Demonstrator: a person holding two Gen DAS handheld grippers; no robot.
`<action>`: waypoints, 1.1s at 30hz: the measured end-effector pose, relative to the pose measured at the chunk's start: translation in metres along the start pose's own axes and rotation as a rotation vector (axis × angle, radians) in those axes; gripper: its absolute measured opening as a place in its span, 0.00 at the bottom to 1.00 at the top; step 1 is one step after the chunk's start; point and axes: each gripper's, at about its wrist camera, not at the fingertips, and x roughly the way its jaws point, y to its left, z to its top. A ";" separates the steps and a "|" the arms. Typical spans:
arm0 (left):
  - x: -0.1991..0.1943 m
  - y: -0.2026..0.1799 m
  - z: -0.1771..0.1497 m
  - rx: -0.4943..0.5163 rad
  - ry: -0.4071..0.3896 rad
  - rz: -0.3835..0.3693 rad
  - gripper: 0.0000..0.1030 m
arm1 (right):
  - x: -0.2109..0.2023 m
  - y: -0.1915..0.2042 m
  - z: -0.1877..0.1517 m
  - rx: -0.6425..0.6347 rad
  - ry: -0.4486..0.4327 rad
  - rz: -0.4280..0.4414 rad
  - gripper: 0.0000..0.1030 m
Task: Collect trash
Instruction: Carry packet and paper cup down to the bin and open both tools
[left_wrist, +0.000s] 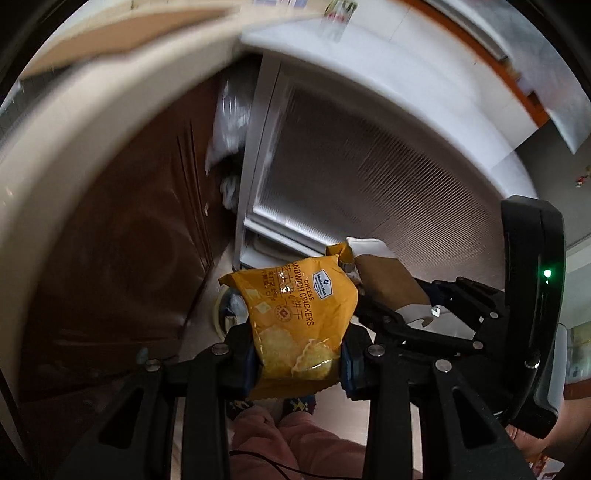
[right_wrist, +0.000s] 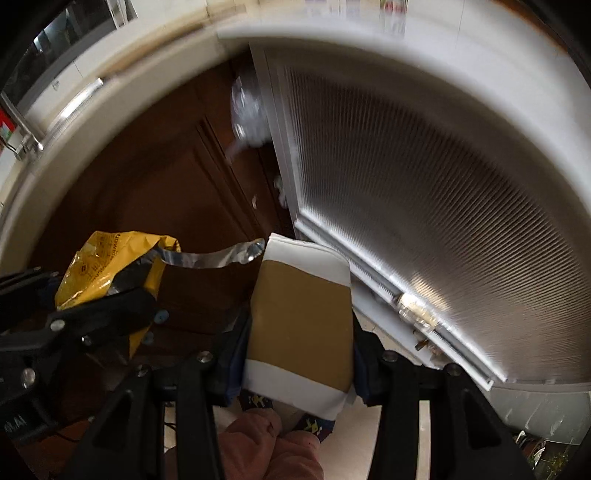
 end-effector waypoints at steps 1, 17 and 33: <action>0.011 0.002 -0.002 -0.011 0.001 -0.002 0.32 | 0.015 -0.003 -0.005 0.003 0.014 0.007 0.45; 0.219 0.066 -0.041 -0.146 0.102 0.044 0.32 | 0.214 -0.050 -0.053 0.111 0.160 0.069 0.46; 0.317 0.095 -0.060 -0.081 0.208 0.081 0.68 | 0.311 -0.070 -0.086 0.193 0.188 0.135 0.60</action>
